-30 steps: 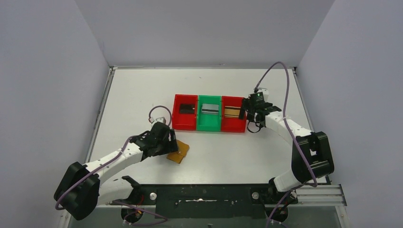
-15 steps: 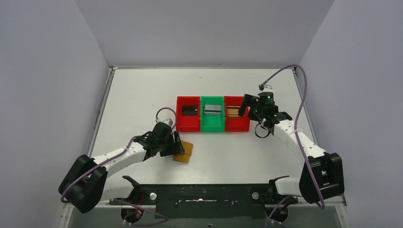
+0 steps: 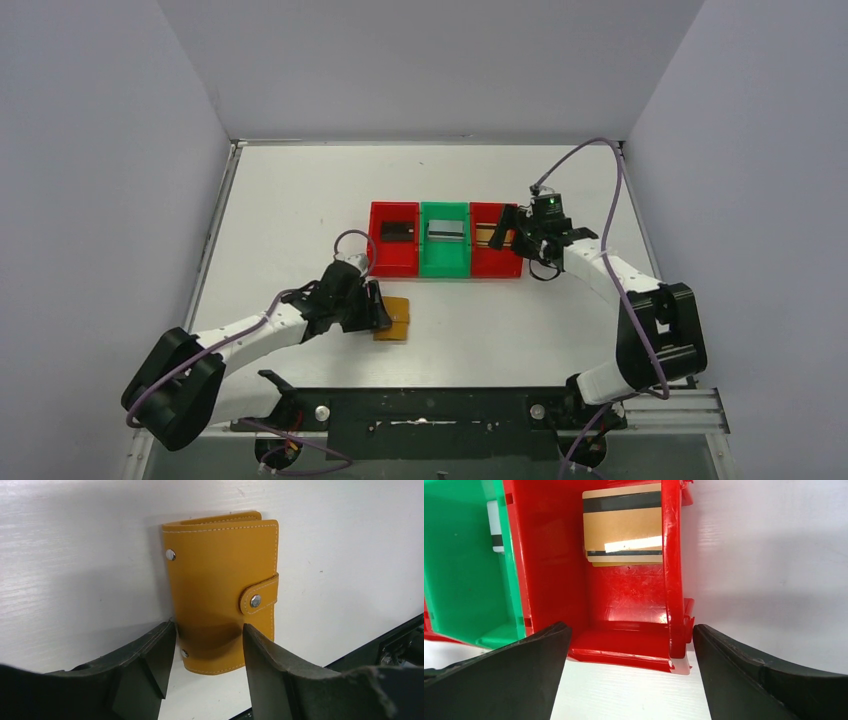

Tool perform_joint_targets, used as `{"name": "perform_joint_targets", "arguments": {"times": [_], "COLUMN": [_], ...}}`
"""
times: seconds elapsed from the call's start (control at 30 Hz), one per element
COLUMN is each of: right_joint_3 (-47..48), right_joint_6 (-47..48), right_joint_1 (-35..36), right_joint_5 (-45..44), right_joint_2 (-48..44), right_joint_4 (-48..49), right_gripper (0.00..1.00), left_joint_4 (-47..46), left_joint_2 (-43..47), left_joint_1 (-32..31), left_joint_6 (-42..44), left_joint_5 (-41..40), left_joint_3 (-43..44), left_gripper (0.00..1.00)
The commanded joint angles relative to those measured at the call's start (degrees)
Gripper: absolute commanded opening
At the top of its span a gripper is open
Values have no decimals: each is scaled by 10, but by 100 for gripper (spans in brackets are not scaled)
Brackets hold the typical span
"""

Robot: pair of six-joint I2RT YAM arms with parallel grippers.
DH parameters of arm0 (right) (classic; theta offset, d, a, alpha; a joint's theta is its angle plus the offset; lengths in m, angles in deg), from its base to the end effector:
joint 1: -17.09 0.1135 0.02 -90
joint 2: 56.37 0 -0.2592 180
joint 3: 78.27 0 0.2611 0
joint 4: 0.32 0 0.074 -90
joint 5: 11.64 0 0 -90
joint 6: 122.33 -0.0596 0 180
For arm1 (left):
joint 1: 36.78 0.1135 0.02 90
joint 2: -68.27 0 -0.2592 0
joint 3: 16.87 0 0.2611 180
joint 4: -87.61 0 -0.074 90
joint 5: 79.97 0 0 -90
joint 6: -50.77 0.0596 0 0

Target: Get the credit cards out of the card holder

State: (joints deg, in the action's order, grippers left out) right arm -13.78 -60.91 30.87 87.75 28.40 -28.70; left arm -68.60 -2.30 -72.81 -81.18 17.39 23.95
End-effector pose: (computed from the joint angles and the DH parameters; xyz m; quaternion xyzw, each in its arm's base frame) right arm 0.3172 0.0878 0.1814 0.0914 0.9284 0.1985 0.3004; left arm 0.1892 -0.1471 0.1213 -0.0289 0.9476 -0.2438 0.2043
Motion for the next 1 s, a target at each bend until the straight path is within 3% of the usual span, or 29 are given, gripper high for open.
{"name": "perform_joint_targets", "arguments": {"times": [0.0, 0.13, 0.27, 0.4, 0.53, 0.67, 0.8, 0.97], "right_joint_3": [2, -21, 8, 7, -16, -31, -13, 36], "right_joint_6": [-19, -17, -14, -16, -77, -159, -222, -249], "right_joint_1": [15, 9, 11, 41, 128, 246, 370, 438], "right_joint_5": [32, 16, -102, -131, -167, -237, -306, -313], "right_joint_2": [-40, -78, -101, -154, -189, -173, -97, 20], "right_joint_4": [28, 27, -58, -78, -69, -47, -23, 10], "right_gripper": [96, 96, 100, 99, 97, 95, 93, 81], "left_joint_4": [-8, 7, 31, 41, 50, 72, 113, 166], "left_joint_2": [32, 53, 89, 139, 181, 221, 269, 333], "left_joint_1": [-4, -4, -2, 1, 13, 23, 37, 54], "left_joint_6": [1, -3, -16, -35, -60, -86, -107, -134], "left_joint_5": [3, -23, -70, -108, -134, -168, -206, -255], "left_joint_3": [-3, 2, 8, -3, -15, -23, -24, -38], "left_gripper": [51, 55, 64, 76, 90, 93, 94, 94]}}
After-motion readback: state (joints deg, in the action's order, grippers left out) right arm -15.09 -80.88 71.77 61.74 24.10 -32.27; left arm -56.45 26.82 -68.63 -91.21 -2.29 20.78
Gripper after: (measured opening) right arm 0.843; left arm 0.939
